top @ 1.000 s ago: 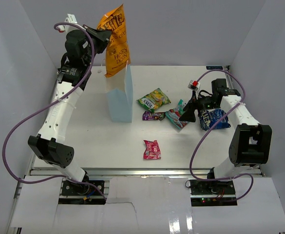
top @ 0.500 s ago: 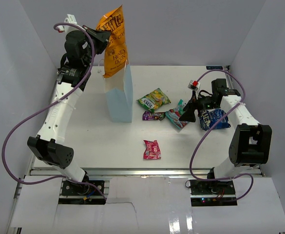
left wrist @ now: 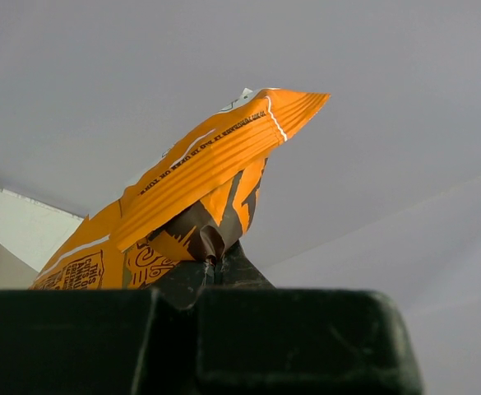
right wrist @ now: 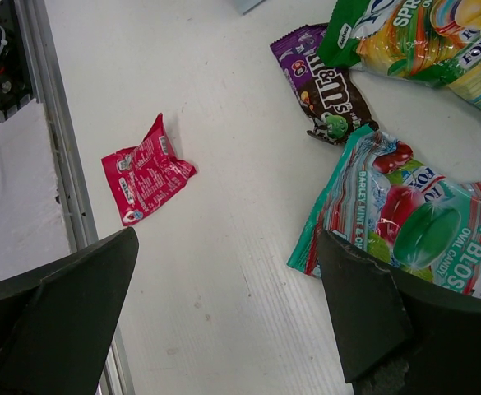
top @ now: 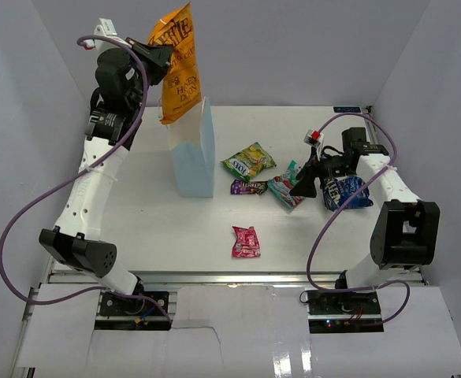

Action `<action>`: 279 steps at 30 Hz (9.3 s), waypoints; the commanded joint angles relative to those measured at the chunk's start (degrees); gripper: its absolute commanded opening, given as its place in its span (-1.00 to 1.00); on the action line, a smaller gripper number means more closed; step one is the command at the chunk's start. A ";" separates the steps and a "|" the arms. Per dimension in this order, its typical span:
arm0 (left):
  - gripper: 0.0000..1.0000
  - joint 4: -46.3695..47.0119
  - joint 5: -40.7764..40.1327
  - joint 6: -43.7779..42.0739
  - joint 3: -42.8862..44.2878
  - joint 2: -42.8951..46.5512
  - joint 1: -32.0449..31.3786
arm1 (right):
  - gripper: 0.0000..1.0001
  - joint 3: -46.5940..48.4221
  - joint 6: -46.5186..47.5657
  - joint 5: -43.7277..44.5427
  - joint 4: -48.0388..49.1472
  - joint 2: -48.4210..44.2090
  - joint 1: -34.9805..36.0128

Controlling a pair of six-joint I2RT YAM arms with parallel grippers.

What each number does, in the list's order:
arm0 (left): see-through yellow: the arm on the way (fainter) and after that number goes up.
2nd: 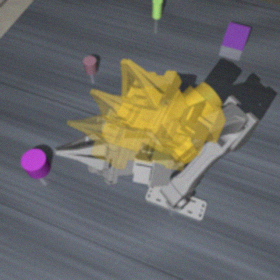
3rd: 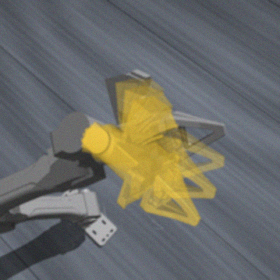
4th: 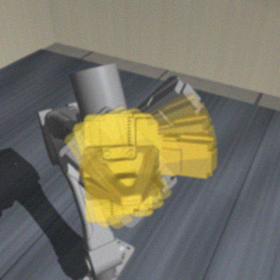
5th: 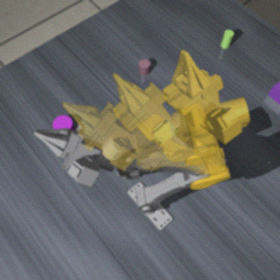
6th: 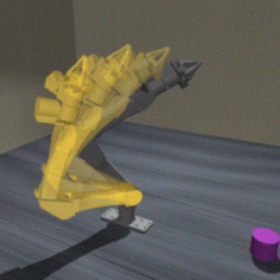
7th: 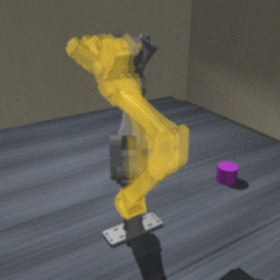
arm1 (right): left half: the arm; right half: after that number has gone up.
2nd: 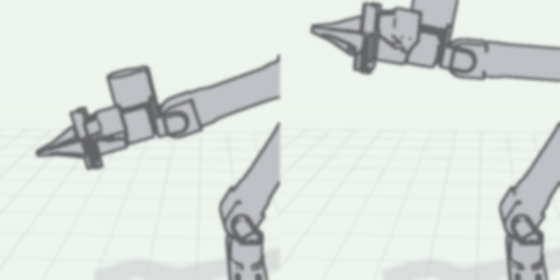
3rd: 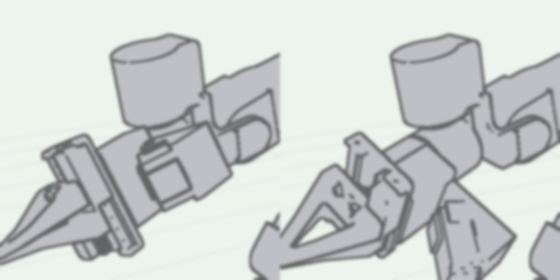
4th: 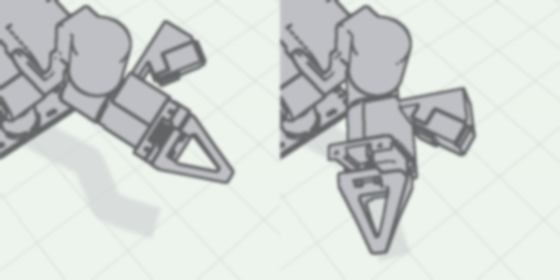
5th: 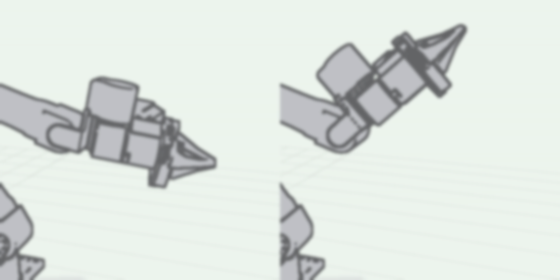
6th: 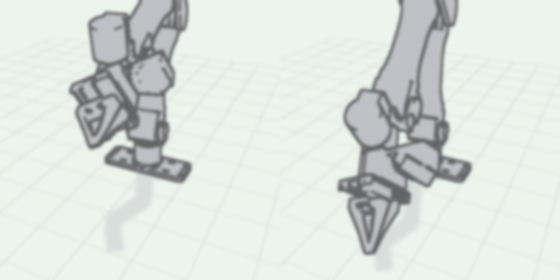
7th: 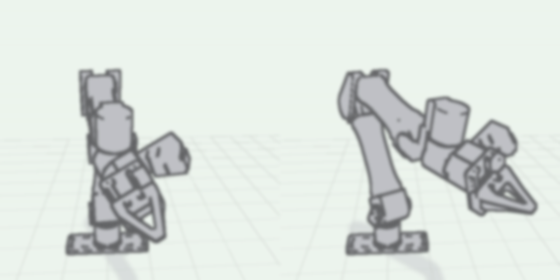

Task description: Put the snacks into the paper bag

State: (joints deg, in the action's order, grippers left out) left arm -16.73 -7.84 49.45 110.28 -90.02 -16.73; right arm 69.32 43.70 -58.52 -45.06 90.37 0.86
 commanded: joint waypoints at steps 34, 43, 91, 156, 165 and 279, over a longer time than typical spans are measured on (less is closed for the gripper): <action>-0.89 6.98 1.68 -0.06 -14.21 6.61 -0.32 | 0.91 -1.47 1.47 -1.68 -1.35 -2.30 -0.16; 0.23 7.59 3.09 -1.81 -18.52 10.12 -0.23 | 0.91 0.12 -4.13 5.15 1.87 -0.98 1.76; 0.91 -10.17 12.14 -14.38 -63.26 55.30 -0.23 | -0.85 5.32 -47.07 40.05 21.49 10.29 9.16; 0.95 -14.73 6.43 -14.03 -66.51 69.45 -0.23 | -0.85 40.02 -66.30 57.55 68.44 21.60 42.73; 0.96 -15.00 5.73 -13.50 -67.12 70.42 -0.23 | -0.85 37.65 -62.87 61.77 66.95 20.03 43.34; 0.86 25.16 38.86 -3.22 -55.88 8.73 -17.27 | -0.85 -17.29 -50.47 -18.73 48.22 -11.17 6.60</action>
State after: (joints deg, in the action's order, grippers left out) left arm 6.11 28.29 47.59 51.53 -80.64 -32.27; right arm 52.31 -7.29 -72.95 2.72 81.84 6.13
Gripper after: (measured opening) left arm 0.931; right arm 0.081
